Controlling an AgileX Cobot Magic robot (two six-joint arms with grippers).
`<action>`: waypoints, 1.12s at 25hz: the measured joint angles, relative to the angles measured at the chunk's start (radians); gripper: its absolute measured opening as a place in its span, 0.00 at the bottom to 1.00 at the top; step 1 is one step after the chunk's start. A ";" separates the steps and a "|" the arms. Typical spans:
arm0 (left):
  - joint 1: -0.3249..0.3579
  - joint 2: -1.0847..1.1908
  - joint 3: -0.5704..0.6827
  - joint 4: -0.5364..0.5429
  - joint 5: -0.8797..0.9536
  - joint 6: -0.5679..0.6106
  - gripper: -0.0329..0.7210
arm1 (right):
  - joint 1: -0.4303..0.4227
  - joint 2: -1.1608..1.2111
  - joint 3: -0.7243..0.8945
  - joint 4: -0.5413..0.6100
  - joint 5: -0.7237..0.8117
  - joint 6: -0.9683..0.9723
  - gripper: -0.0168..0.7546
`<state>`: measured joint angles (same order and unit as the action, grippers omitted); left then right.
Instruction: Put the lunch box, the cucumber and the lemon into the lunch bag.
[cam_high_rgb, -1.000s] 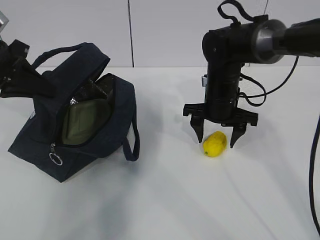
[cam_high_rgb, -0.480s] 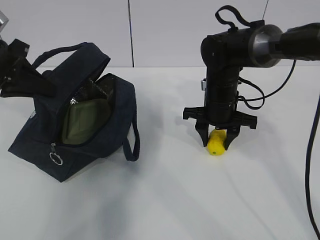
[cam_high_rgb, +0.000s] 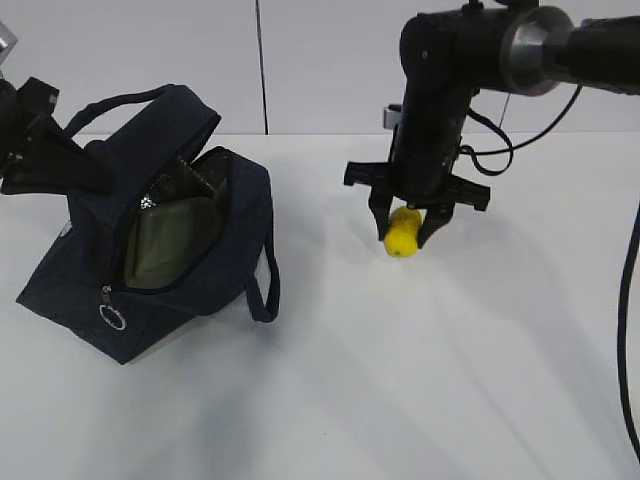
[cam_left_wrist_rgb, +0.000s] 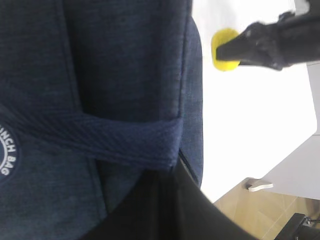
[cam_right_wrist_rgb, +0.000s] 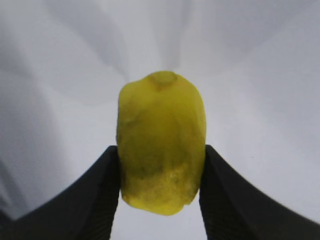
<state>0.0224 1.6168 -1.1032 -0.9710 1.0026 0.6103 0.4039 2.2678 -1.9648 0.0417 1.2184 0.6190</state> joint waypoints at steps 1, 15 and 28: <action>0.000 0.000 0.000 -0.001 0.000 0.000 0.03 | 0.000 0.000 -0.032 0.028 0.002 -0.017 0.49; 0.000 0.000 0.000 -0.004 0.000 0.000 0.03 | 0.052 0.040 -0.225 0.569 0.007 -0.358 0.49; 0.000 0.000 0.000 -0.008 0.021 0.000 0.03 | 0.090 0.085 -0.225 0.857 0.002 -0.540 0.49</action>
<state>0.0224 1.6168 -1.1032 -0.9790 1.0238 0.6103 0.4935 2.3528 -2.1897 0.8984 1.2204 0.0791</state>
